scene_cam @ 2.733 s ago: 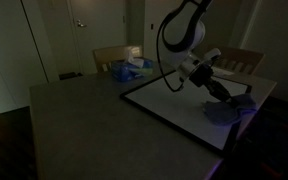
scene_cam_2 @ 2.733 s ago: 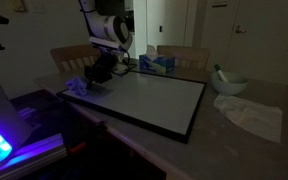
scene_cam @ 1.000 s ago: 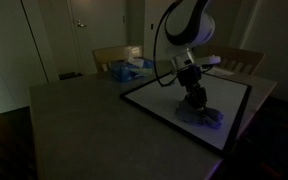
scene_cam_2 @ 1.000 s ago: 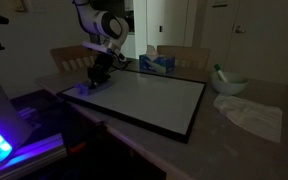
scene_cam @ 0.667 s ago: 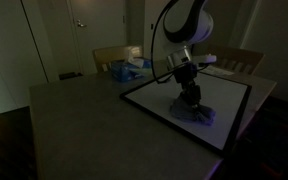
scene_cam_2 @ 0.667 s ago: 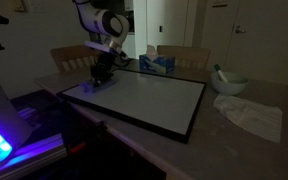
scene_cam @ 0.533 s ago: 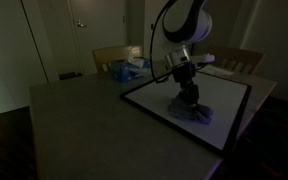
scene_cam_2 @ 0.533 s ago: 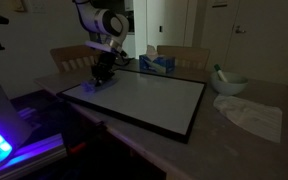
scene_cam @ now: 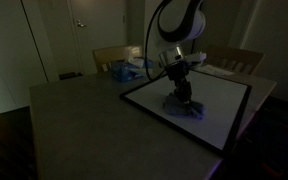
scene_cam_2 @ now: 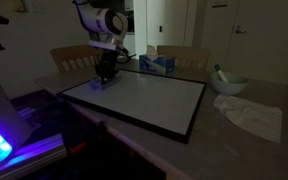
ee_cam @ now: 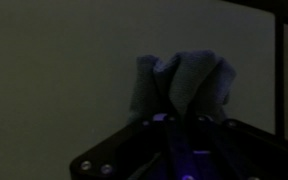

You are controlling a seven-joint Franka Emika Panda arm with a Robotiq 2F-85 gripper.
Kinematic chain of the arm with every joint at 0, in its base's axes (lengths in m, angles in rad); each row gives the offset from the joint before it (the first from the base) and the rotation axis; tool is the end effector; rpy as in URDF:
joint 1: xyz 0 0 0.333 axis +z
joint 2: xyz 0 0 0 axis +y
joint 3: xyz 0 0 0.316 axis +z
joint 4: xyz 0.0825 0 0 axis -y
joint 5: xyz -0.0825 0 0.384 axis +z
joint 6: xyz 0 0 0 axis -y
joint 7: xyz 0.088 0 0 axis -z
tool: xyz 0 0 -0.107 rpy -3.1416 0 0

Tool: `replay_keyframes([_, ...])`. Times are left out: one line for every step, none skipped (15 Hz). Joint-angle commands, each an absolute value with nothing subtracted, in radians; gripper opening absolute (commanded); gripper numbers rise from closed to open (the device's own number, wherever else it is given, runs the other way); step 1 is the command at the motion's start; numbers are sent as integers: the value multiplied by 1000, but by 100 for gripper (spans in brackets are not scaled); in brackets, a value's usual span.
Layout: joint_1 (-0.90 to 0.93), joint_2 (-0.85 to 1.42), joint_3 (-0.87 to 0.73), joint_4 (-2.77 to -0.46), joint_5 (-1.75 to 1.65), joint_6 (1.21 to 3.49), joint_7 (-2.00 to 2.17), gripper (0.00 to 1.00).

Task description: Use the cloth to wipe the whiteboard on the table

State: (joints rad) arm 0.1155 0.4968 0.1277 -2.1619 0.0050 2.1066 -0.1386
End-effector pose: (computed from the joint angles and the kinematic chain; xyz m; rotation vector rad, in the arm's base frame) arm 0.4784 0.1236 0.1345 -2.9332 -0.5639 0.8443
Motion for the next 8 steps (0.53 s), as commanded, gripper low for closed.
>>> replay_keyframes([116, 592, 122, -2083, -23, 2165, -157, 2])
replay_keyframes([116, 599, 122, -2069, -22, 2162, -154, 2])
replay_keyframes([118, 605, 120, -2058, -25, 2163, -147, 2])
replay_keyframes([118, 610, 120, -2046, -22, 2167, -140, 2])
replay_keyframes([119, 616, 119, -2037, -21, 2174, -134, 2])
replay_keyframes([119, 621, 118, -2026, -16, 2179, -124, 2])
replay_keyframes([120, 626, 117, -2016, -11, 2189, -114, 2])
replay_keyframes([121, 634, 117, -2006, -11, 2195, -108, 2])
